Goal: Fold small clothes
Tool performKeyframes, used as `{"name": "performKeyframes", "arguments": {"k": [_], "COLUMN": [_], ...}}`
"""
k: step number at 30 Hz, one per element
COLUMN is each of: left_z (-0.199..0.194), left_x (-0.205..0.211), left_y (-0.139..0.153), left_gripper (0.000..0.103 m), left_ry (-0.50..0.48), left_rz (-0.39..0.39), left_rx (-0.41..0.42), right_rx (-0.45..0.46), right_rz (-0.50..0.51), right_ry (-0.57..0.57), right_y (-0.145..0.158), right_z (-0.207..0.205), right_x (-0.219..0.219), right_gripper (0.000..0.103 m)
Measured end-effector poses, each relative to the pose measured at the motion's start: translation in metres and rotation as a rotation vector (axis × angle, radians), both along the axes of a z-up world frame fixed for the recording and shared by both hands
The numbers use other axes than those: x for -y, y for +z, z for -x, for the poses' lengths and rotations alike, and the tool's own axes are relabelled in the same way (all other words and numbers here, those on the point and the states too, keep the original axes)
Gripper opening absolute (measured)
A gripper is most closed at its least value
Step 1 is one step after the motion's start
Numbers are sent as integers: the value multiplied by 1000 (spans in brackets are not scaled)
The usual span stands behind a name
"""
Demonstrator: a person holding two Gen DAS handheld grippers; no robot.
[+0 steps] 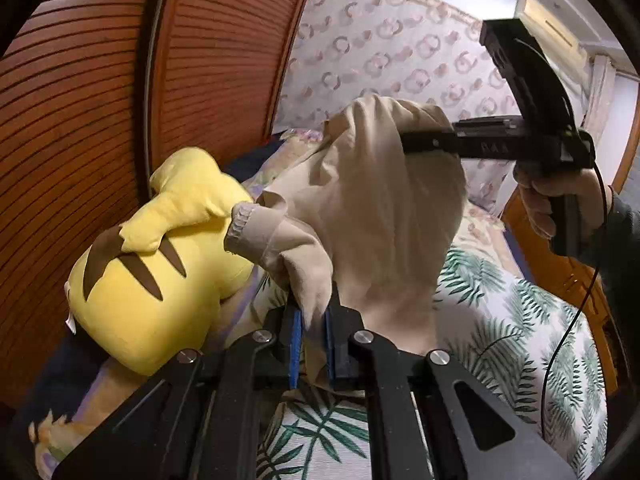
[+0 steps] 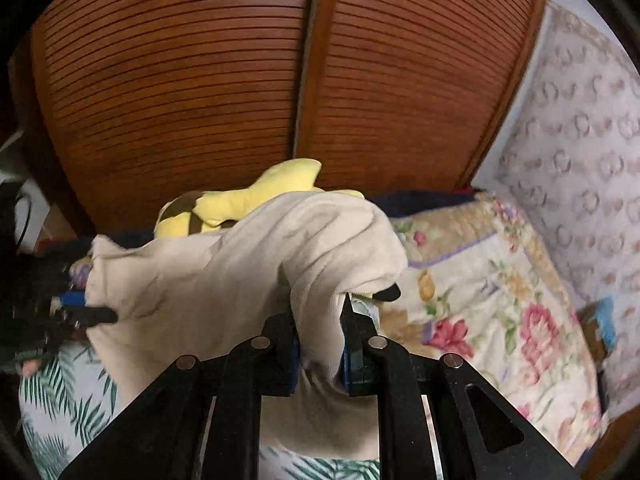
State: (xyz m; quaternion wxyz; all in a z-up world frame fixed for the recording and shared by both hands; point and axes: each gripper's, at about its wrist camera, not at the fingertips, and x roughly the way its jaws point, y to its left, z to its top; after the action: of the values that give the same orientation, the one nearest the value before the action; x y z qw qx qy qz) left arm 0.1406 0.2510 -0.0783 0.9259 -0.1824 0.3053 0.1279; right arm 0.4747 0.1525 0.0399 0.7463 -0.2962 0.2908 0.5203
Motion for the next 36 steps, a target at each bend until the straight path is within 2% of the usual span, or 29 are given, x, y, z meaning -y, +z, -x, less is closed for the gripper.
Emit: {"name": "performKeyframes", "arguments": {"k": [2,3,4,5,6,7,8,10,12,18,24,26,28,31,36], "left_z": [-2,-3,-3,-2,-1,0,3,5,7,9,16,19,23,29,43], "left_x": [-2,-1,-1,0,1,2,3,6,11,38,76,88,104,125,162], "left_y": [-4,-5,-4,-4,-3,-1,2,9,16,40,61,65,70,77,90], "left_gripper": [10,11,12,17,30,36,46,56,78,81,81,81,81,81,81], "left_ry": [-5,-8,-8,-8,-14,-20,-28,-38,-54,-97,-156,-175,-200,-229,-284], "left_rz": [7,7,-1,-12,-23,-26,-30,-46,-57,-141,-181,-187,-188,-206,-230], "left_rx": [-20,-27,-33,-37,-31,-23,-7,11,35,72,120,134,151,170,204], "right_rx": [-11,-17,-26,-33,-39,-41,-42,-43,-50,-68,-47,-27,-11,25,82], "right_rz": [-41,-58,-78,-90,-100,-107,-119,-150,-178,-277,-322,-335,-347,-362,-394], "right_ry": [-86,-110,-133,-143,-156,-171,-190,-233,-267,-387,-550,-594,-631,-696,-785], "right_y": [-3,-5,-6,-6,-8,-9,-11,-8,-8,-4,-3,-1,3,9,21], "right_z": [-11,-11,-15,-11,-10,-7,-6,16,33,99,164,187,212,247,302], "right_x": [3,6,13,15,22,27,34,57,75,154,224,244,262,285,309], "right_gripper": [40,47,59,60,60,60,60,60,60,60,61,68,70,82,85]}}
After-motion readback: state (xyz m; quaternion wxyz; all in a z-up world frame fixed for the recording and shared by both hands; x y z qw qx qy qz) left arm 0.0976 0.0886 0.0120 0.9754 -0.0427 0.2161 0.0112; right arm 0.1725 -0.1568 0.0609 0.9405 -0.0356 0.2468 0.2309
